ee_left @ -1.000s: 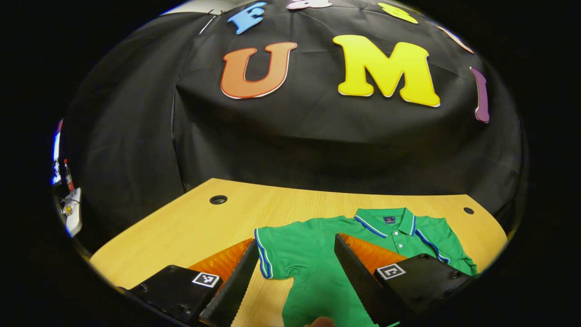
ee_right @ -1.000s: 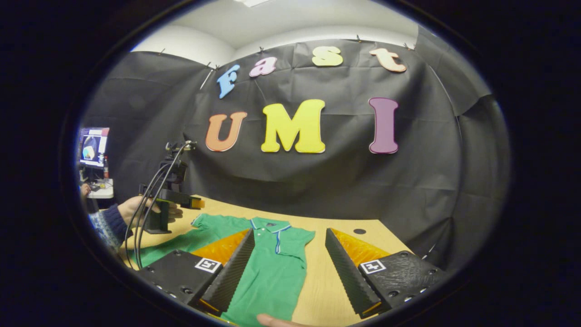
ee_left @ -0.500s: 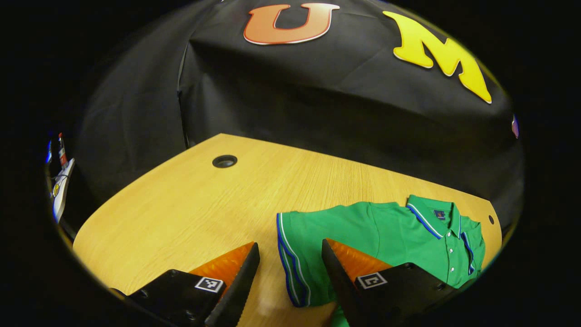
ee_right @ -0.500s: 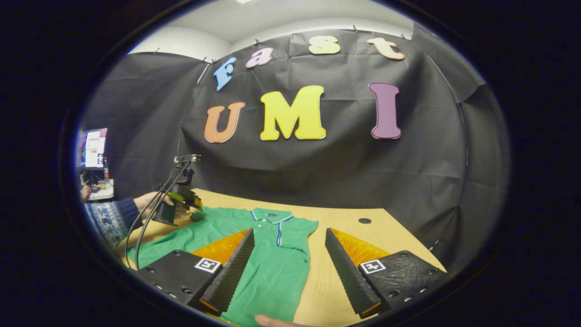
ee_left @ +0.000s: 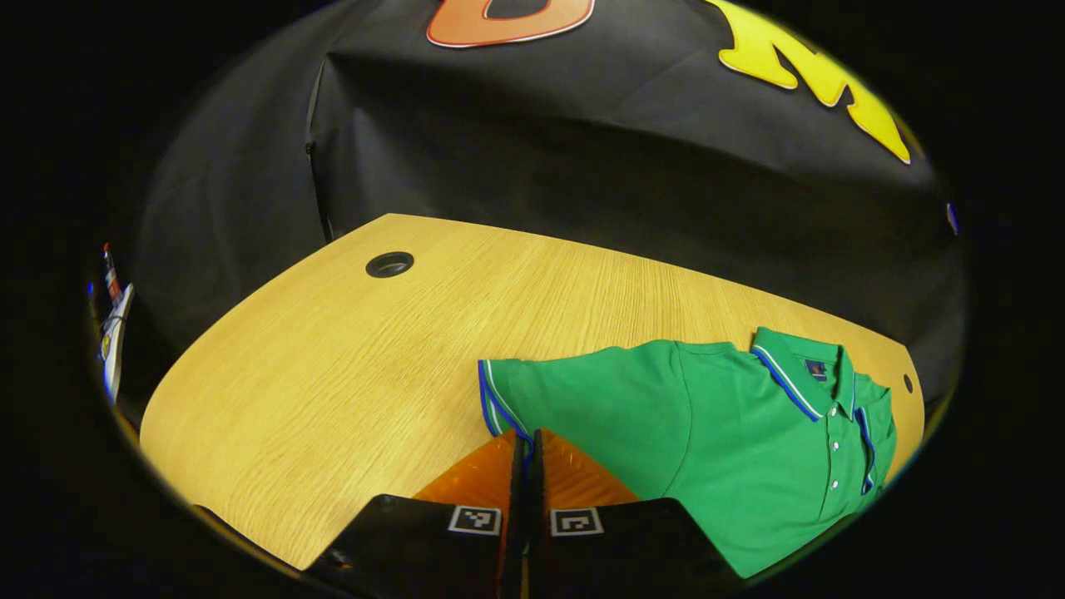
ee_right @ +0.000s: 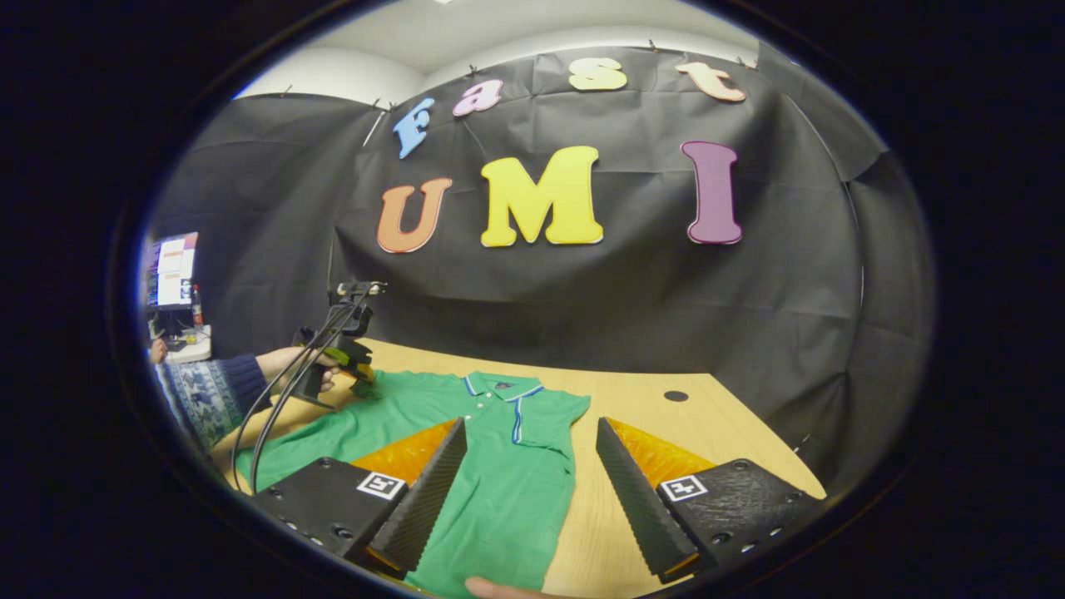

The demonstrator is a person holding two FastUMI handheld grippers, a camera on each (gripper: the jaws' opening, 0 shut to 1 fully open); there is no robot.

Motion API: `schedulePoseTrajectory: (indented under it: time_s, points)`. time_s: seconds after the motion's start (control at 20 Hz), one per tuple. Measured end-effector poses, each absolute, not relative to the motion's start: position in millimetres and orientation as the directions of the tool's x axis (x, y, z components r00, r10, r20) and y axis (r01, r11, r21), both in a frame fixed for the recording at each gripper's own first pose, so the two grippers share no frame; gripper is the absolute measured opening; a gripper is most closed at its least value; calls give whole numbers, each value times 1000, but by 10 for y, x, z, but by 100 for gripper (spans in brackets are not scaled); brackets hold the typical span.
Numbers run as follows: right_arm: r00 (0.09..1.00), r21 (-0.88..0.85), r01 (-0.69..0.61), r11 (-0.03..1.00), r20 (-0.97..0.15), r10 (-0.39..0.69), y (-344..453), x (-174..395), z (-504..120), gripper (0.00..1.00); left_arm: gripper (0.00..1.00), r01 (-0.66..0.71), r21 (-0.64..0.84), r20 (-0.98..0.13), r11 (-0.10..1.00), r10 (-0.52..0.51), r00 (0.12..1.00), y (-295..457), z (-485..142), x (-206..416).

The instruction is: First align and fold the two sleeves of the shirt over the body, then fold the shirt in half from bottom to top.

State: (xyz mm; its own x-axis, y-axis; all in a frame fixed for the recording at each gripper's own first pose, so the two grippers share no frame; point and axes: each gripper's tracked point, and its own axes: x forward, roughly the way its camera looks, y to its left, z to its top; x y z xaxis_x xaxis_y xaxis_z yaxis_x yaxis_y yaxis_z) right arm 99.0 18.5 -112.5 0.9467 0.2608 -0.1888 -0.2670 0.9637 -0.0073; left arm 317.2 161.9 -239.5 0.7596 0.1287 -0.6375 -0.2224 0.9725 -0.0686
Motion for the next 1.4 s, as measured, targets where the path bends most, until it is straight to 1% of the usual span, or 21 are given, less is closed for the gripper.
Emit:
schedulePoseTrajectory:
  time_s: [0.1,0.3,0.45,0.55,0.6,0.7,0.75,0.8,0.85,0.9,1.0,1.15,1.3,1.4]
  points:
    - [947,-9,-269,963,-184,263,176,983,-1110,96,8,-206,-41,-628,978,135,766,1555,-2258,3182]
    - [950,16,-256,967,-179,255,96,995,-1105,95,7,-151,-32,-575,988,105,811,1262,-1905,3262]
    - [951,42,-248,968,-177,252,56,1005,-1090,96,7,-106,18,-569,994,97,817,1031,-1801,3264]
    - [953,45,-244,969,-172,248,14,1030,-1079,95,8,-78,59,-567,995,98,818,855,-1784,3287]
    - [954,44,-241,970,-171,245,-7,1038,-1089,95,8,-52,69,-572,996,82,816,748,-1796,3284]
    - [955,53,-238,970,-169,244,-17,1028,-1075,96,12,-18,77,-579,997,59,813,554,-1795,3263]
    - [955,58,-240,969,-166,246,-19,1030,-1058,96,28,-41,97,-569,994,89,817,530,-1770,3259]
    - [955,58,-239,969,-164,246,-32,1025,-1053,95,42,-24,83,-558,996,66,827,424,-1747,3246]
    - [957,57,-237,970,-160,244,-45,1026,-1037,95,56,15,46,-548,999,12,836,251,-1701,3220]
    - [957,55,-237,970,-157,243,-43,1018,-1033,96,70,29,30,-530,999,-9,848,191,-1621,3202]
    - [958,53,-235,971,-157,240,-30,1002,-1020,95,100,8,40,-507,999,13,862,193,-1488,3132]
    - [959,45,-239,970,-149,243,11,947,-961,95,100,16,15,-479,1000,-7,878,164,-1317,2976]
    - [964,36,-237,971,-120,239,18,878,-843,95,100,2,42,-435,999,16,900,259,-1115,2733]
    - [966,40,-232,972,-105,235,29,823,-770,95,100,9,38,-409,999,7,913,309,-972,2514]
